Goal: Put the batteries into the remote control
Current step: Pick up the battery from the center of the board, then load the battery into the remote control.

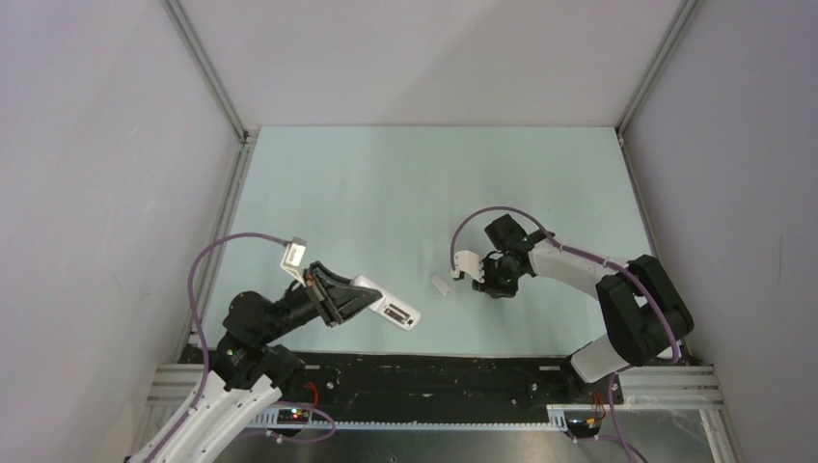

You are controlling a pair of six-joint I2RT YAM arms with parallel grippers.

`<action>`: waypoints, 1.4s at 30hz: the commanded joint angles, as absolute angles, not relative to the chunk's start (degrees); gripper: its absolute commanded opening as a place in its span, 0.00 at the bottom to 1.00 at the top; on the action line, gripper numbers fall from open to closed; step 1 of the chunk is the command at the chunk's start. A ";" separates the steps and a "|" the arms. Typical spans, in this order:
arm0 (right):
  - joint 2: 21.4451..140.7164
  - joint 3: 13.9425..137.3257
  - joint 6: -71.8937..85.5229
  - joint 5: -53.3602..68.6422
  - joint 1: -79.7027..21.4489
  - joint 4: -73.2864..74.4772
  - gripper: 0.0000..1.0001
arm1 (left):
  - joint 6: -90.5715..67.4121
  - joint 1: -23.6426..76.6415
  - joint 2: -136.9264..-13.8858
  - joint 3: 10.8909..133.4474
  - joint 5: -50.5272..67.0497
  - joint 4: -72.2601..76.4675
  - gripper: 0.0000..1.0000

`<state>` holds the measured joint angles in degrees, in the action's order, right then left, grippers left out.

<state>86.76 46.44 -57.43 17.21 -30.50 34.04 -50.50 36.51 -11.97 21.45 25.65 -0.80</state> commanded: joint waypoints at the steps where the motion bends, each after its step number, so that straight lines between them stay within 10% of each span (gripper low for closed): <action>1: 88.50 48.40 -55.26 21.16 -31.10 37.26 0.20 | -49.97 36.80 -11.13 23.05 25.13 0.38 0.01; 10: 91.65 50.61 -50.09 22.59 -31.75 38.56 0.00 | -50.17 36.79 -10.34 22.94 24.79 0.36 0.01; 27: 69.62 50.44 -9.95 12.45 -34.44 19.77 0.00 | -52.27 36.79 -12.71 24.65 19.84 -3.71 0.01; 42: 55.49 53.10 17.69 -23.52 -69.31 16.70 0.00 | -61.62 36.77 -16.96 26.49 13.01 -5.22 0.00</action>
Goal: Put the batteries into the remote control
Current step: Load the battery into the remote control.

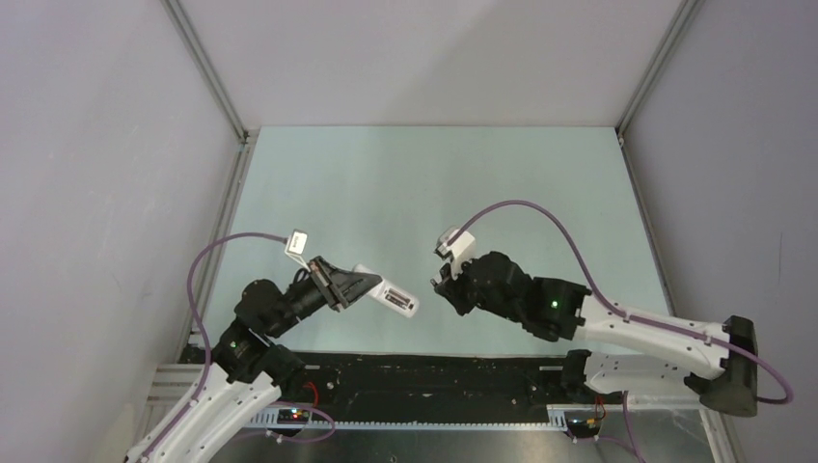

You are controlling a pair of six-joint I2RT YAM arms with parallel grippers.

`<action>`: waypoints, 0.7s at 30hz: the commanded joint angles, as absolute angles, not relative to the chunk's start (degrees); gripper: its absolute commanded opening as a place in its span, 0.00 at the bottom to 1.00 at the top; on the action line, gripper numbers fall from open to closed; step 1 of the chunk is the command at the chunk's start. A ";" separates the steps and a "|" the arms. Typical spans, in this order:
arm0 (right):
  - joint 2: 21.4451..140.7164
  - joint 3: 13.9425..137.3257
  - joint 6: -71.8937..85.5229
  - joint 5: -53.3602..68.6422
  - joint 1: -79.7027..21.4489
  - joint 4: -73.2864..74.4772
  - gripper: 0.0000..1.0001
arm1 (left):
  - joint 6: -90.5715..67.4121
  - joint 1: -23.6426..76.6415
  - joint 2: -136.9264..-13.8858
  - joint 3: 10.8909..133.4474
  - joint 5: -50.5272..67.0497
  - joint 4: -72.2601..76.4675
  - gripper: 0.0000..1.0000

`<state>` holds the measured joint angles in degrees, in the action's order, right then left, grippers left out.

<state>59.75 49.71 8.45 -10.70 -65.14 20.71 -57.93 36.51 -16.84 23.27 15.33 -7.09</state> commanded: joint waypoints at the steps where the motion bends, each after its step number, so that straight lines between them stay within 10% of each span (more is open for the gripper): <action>1: 55.25 53.53 17.98 -24.72 -71.05 16.90 0.00 | -61.97 36.80 -17.03 26.47 12.72 -5.19 0.00; 21: 60.98 61.36 5.41 -16.66 -78.94 11.56 0.00 | -69.09 36.77 -19.90 26.00 18.54 -0.34 0.00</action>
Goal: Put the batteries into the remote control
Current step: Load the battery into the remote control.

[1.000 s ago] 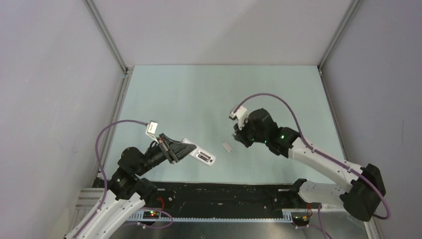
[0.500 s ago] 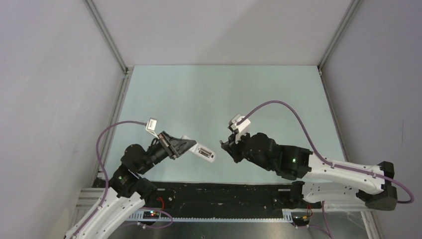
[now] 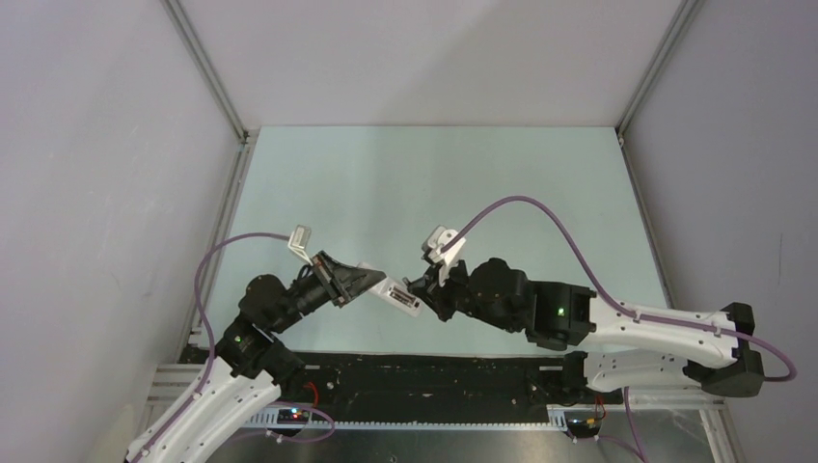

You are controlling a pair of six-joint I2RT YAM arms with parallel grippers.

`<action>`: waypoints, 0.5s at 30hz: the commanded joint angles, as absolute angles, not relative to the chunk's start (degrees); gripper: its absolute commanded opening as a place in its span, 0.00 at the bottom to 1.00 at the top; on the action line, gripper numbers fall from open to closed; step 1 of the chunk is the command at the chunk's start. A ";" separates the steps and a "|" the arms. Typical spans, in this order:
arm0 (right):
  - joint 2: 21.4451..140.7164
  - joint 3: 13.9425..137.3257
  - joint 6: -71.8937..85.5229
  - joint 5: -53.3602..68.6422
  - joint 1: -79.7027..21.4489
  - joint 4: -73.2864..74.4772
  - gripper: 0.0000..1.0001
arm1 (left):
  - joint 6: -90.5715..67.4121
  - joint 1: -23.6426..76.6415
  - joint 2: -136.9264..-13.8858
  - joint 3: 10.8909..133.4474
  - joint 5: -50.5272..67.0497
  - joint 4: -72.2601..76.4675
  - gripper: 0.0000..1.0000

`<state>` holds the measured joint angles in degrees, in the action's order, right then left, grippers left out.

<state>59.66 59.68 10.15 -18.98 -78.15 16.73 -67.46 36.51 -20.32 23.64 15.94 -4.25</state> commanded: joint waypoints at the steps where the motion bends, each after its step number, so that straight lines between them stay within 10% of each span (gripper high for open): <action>1: 61.56 61.40 4.94 -16.46 -78.98 11.14 0.00 | -69.13 36.80 -20.09 26.10 18.85 -0.34 0.00; 15: 64.76 61.35 1.68 -15.83 -78.99 10.29 0.00 | -68.41 36.77 -20.66 26.78 21.72 1.26 0.00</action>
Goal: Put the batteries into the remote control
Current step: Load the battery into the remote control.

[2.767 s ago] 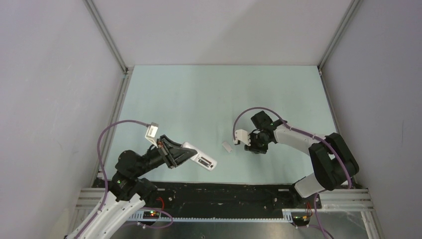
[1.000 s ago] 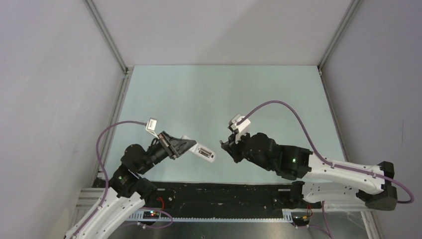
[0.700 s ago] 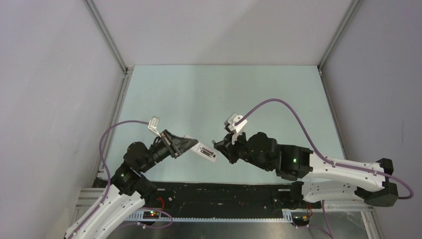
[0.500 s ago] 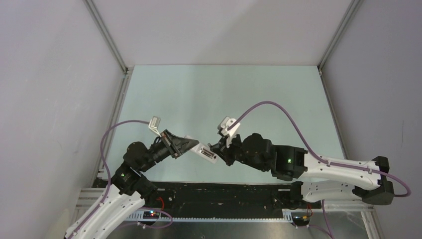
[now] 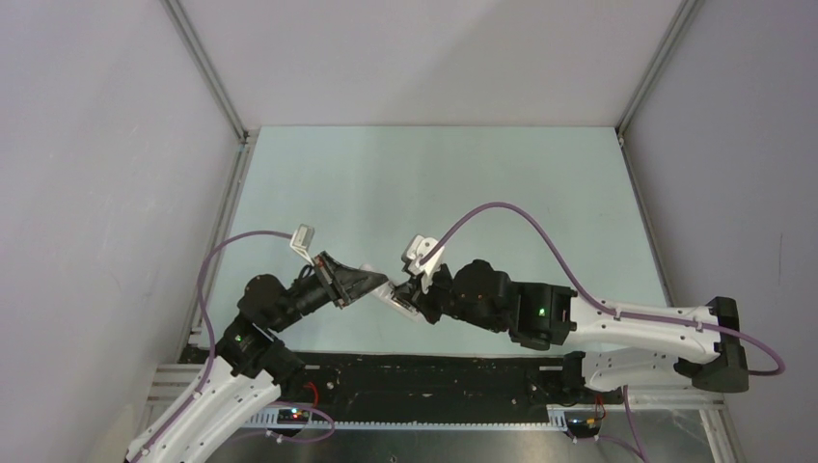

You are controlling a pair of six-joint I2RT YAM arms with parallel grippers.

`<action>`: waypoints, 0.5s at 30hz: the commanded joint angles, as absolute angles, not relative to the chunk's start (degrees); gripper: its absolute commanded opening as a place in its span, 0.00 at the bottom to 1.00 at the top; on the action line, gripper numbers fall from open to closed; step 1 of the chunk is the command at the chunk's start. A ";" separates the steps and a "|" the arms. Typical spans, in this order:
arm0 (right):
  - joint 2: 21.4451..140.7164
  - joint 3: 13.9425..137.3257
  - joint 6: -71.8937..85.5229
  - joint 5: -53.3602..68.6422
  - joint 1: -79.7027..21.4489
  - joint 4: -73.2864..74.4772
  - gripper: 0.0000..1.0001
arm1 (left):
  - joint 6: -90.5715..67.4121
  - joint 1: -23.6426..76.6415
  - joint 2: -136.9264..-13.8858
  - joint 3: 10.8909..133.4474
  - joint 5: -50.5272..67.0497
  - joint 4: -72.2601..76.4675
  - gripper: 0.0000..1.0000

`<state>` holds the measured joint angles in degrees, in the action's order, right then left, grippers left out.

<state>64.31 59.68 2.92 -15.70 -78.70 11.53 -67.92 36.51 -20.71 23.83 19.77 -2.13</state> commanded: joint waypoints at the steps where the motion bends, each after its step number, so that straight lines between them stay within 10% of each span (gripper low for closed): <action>1: 64.81 61.35 1.63 -15.87 -78.96 10.55 0.00 | -68.44 36.76 -20.59 26.75 21.67 1.29 0.00; 15: 62.53 59.25 -2.63 -16.27 -79.04 14.90 0.02 | -69.04 36.82 -21.98 28.30 23.09 2.16 0.00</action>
